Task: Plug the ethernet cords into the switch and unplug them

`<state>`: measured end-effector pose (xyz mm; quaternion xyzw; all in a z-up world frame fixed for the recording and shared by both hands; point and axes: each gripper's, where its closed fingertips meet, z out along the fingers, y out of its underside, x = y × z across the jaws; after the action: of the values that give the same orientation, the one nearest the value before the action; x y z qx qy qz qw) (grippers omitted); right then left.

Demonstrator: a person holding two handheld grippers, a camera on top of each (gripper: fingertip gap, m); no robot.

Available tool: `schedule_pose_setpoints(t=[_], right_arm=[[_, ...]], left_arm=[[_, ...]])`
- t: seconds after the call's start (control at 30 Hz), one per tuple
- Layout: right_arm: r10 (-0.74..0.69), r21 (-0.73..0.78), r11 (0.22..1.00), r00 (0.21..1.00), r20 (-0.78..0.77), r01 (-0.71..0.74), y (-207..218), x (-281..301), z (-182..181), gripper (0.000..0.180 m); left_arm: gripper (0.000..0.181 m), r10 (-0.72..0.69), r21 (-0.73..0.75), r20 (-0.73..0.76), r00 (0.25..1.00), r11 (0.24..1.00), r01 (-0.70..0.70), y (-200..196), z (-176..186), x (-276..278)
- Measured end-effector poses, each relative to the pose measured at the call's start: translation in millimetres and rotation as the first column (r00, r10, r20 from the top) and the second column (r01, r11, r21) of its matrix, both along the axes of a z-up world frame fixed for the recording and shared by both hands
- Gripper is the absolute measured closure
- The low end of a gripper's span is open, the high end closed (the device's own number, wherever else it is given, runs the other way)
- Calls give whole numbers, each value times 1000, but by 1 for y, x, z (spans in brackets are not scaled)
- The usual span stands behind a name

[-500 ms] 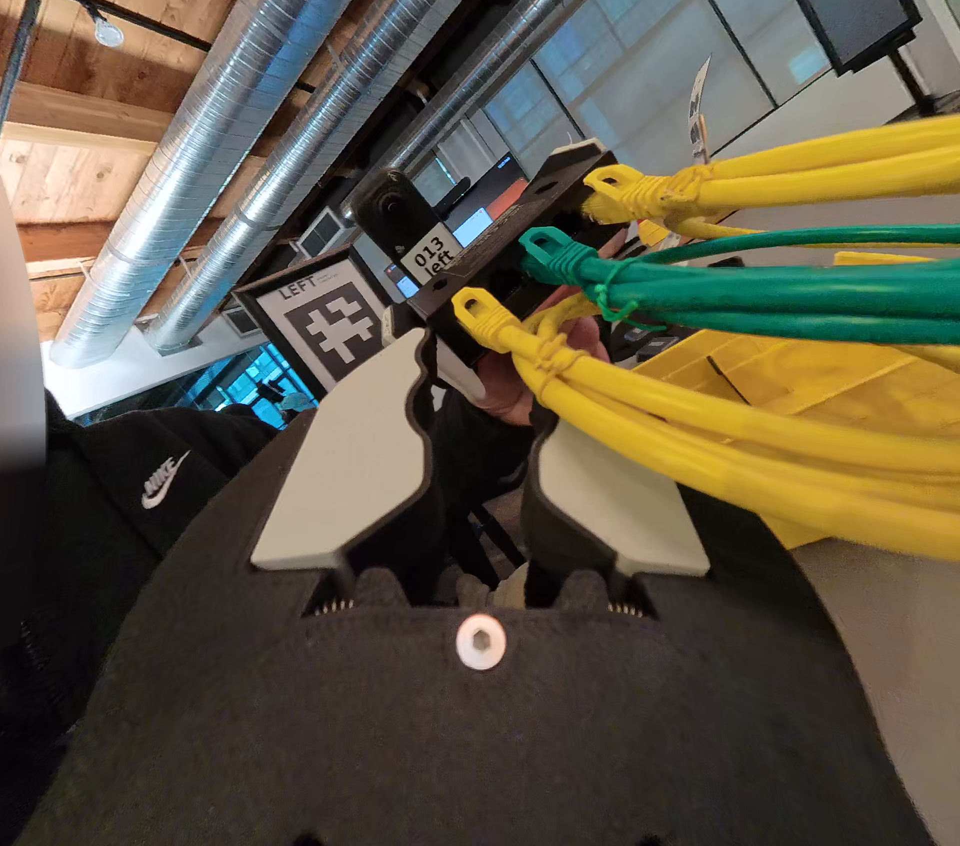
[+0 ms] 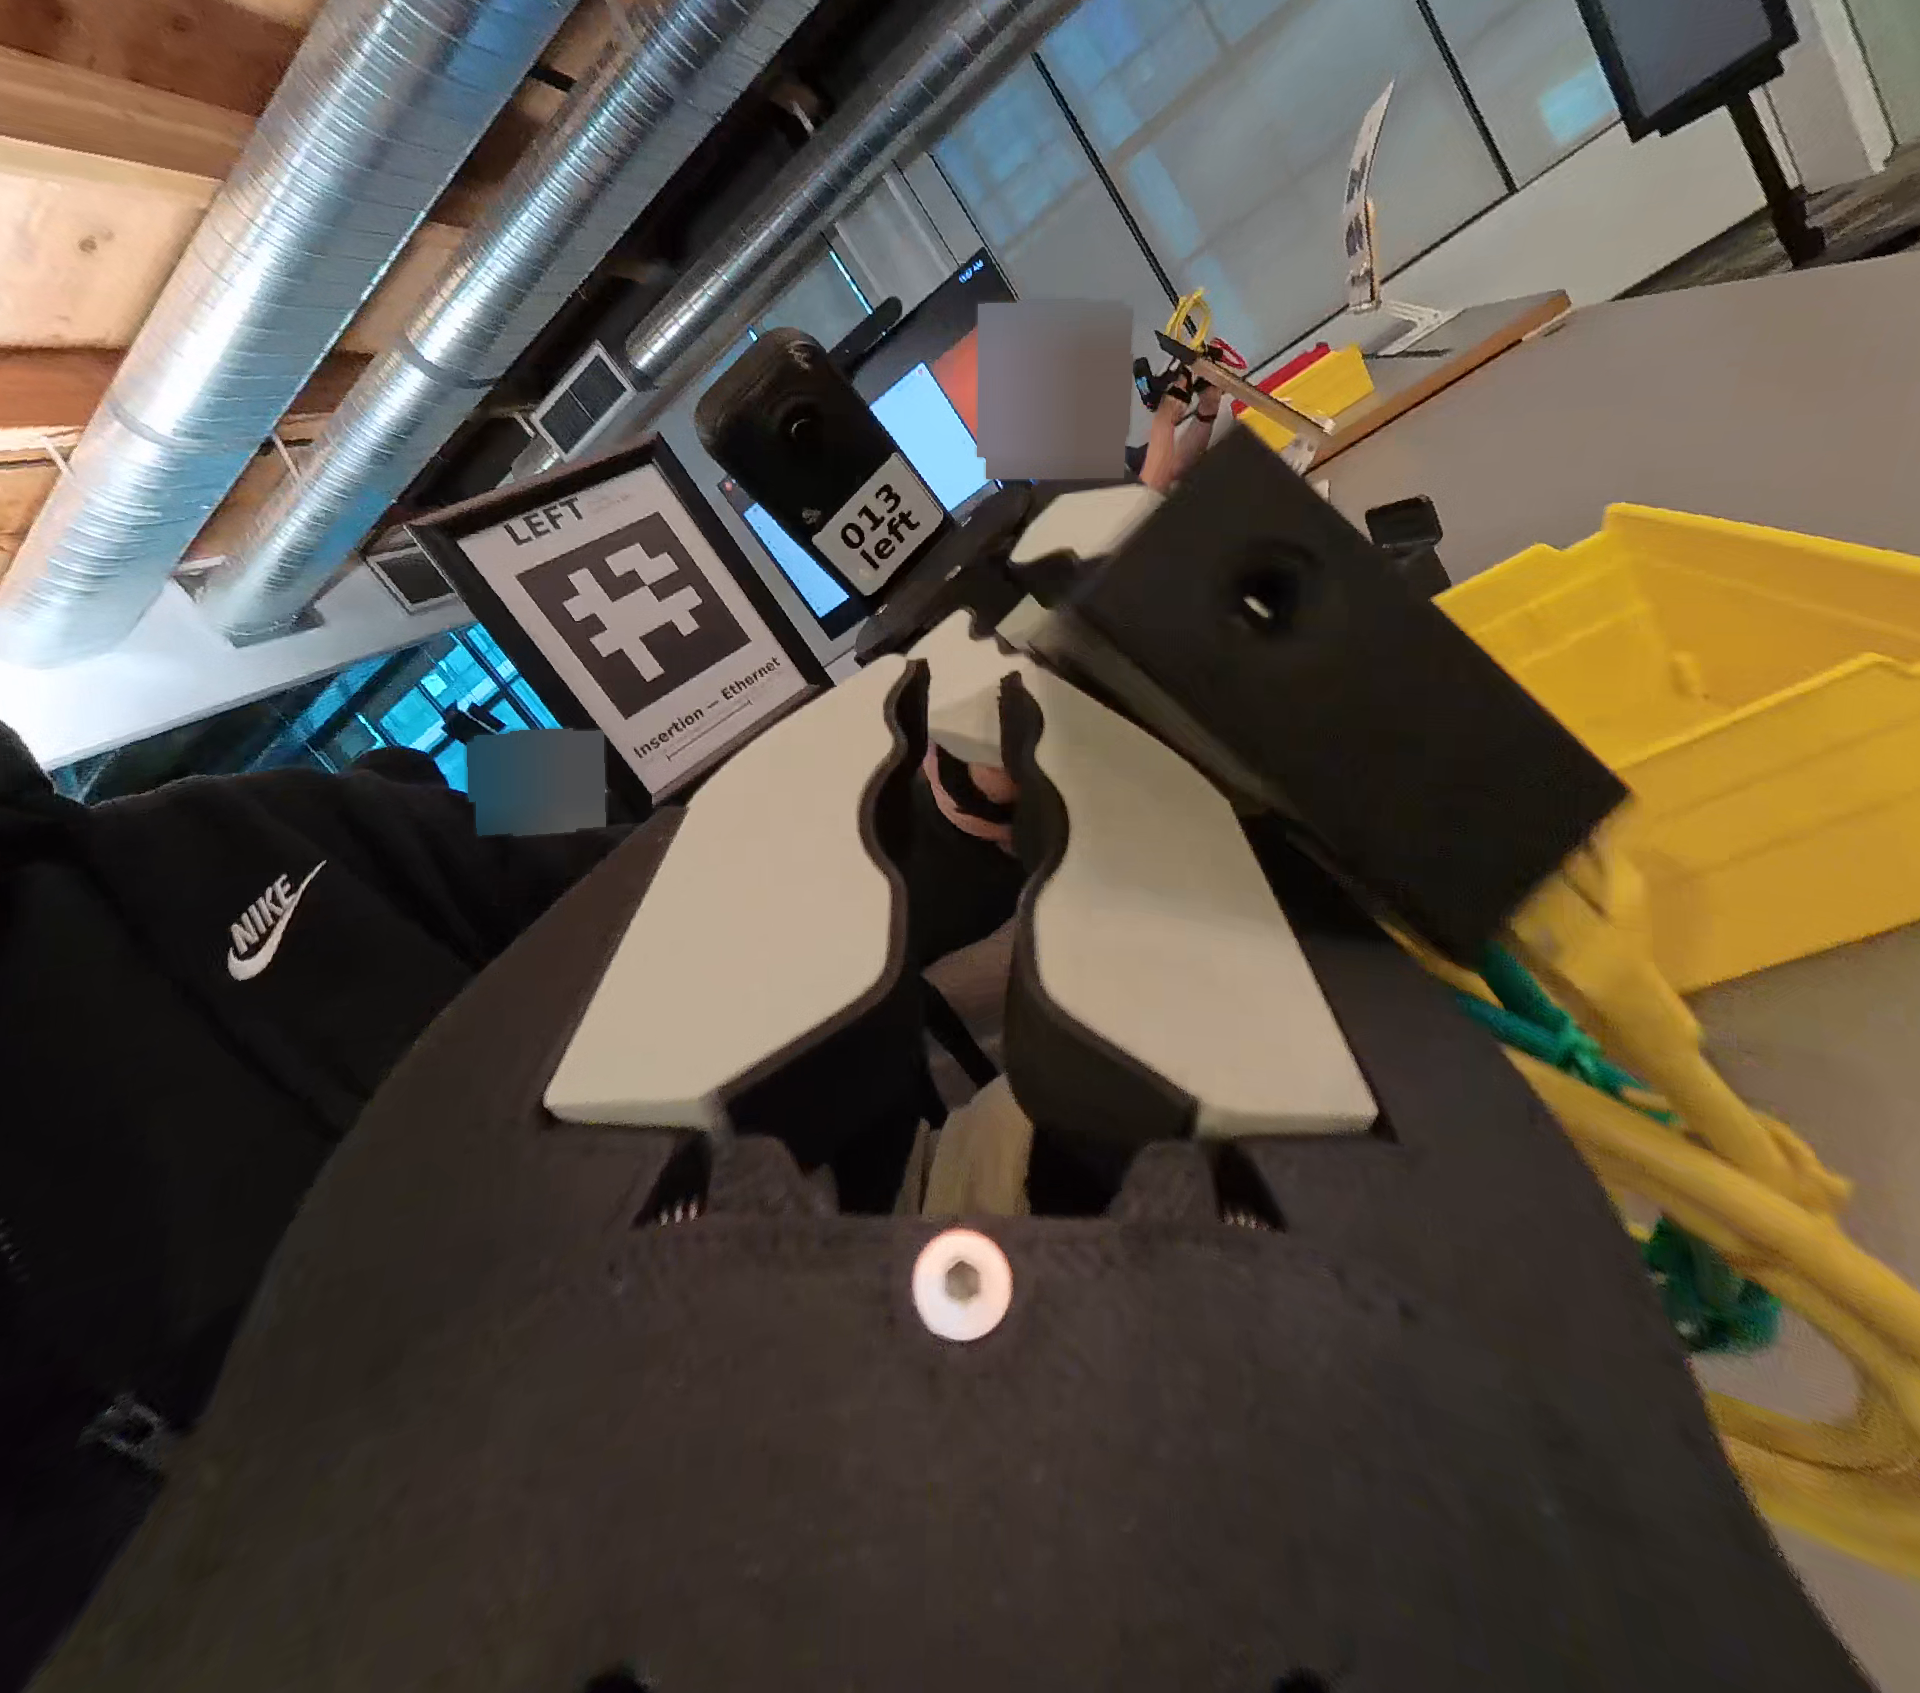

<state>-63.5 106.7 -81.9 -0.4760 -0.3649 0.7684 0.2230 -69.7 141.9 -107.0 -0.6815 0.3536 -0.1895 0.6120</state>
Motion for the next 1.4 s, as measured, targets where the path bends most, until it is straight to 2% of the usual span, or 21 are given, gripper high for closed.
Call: schedule_pose_setpoints(t=[0.1, 0.23, 0.27, 0.33, 0.37, 0.43, 0.53, 0.57, 0.6, 0.7, 0.77, 0.8, 0.83, 0.93, 0.97, 1.03, 1.1, 1.13, 1.23, 1.3, 1.4], right_arm=[[38, 8, 999, 996, 85, -39, 7, 4, -19, 167], [46, 68, 996, 988, 145, -56, 12, 24, -28, 165], [31, 100, 994, 988, 151, -46, 14, 31, -27, 162], [-106, 238, 969, 979, 174, 63, 30, 42, -30, 160], [-180, 297, 947, 966, 186, 119, 39, 46, -33, 152], [-300, 378, 901, 935, 189, 212, 55, 48, -37, 119], [-258, 454, 875, 957, 135, 172, 35, 37, -29, 110], [-282, 491, 852, 949, 141, 180, 33, 32, -30, 121], [-324, 528, 825, 934, 149, 202, 36, 30, -31, 140], [-293, 559, 811, 947, 132, 173, 29, 34, -28, 147], [-352, 662, 728, 925, 140, 177, 28, 36, -30, 151], [-385, 726, 668, 910, 150, 163, 26, 36, -32, 153], [-431, 797, 588, 887, 163, 139, 26, 36, -34, 153], [-583, 953, 303, 793, 176, 12, 26, 36, -40, 153], [-616, 976, 213, 769, 174, -50, 24, 36, -42, 153], [-662, 987, 104, 732, 160, -122, 21, 33, -44, 152], [-643, 988, 69, 750, 152, -141, 11, 29, -42, 153], [-630, 988, 59, 762, 149, -145, 6, 28, -42, 153], [-632, 984, -11, 764, 131, -178, -1, 27, -42, 153], [-629, 987, -51, 773, 84, -149, -3, 26, -35, 152], [-608, 998, 9, 792, 53, -60, -4, 35, -15, 138]], left_arm=[[155, 5, -45, -65, 998, 999, -8, 9, -22, 4], [155, 5, -44, -35, 999, 999, -7, 12, -20, 2], [155, -3, -41, 0, 1000, 999, 3, 12, -14, -1], [155, -47, -15, 55, 997, 999, 48, 7, 0, -2], [155, -58, -8, 81, 995, 998, 59, 5, 6, -3], [155, -121, 13, 117, 986, 993, 120, -3, 16, 2], [155, -175, -4, 148, 973, 984, 177, -9, 14, 13], [155, -206, -12, 148, 967, 978, 210, -13, 12, 18], [155, -220, -9, 157, 963, 974, 224, -15, 12, 20], [155, -269, -22, 149, 952, 961, 275, -20, 11, 20], [146, -222, -10, 71, 972, 975, 223, -14, 7, 15], [127, -191, 5, 21, 981, 982, 191, -10, 7, 11], [115, -170, 9, -70, 983, 985, 171, -10, 3, 8], [102, -99, 87, -352, 931, 987, 138, -14, -4, 11], [101, -87, 107, -426, 901, 984, 146, -17, -7, 17], [118, -49, 152, -541, 839, 976, 155, -22, -12, 27], [134, 13, 177, -658, 753, 974, 138, -19, -25, 28], [143, 44, 213, -677, 735, 967, 139, -18, -26, 30], [150, 20, 209, -680, 733, 963, 167, -22, -29, 32], [151, 22, 239, -647, 762, 955, 175, -23, -22, 33], [151, 40, 267, -626, 779, 949, 166, -23, -15, 29]])
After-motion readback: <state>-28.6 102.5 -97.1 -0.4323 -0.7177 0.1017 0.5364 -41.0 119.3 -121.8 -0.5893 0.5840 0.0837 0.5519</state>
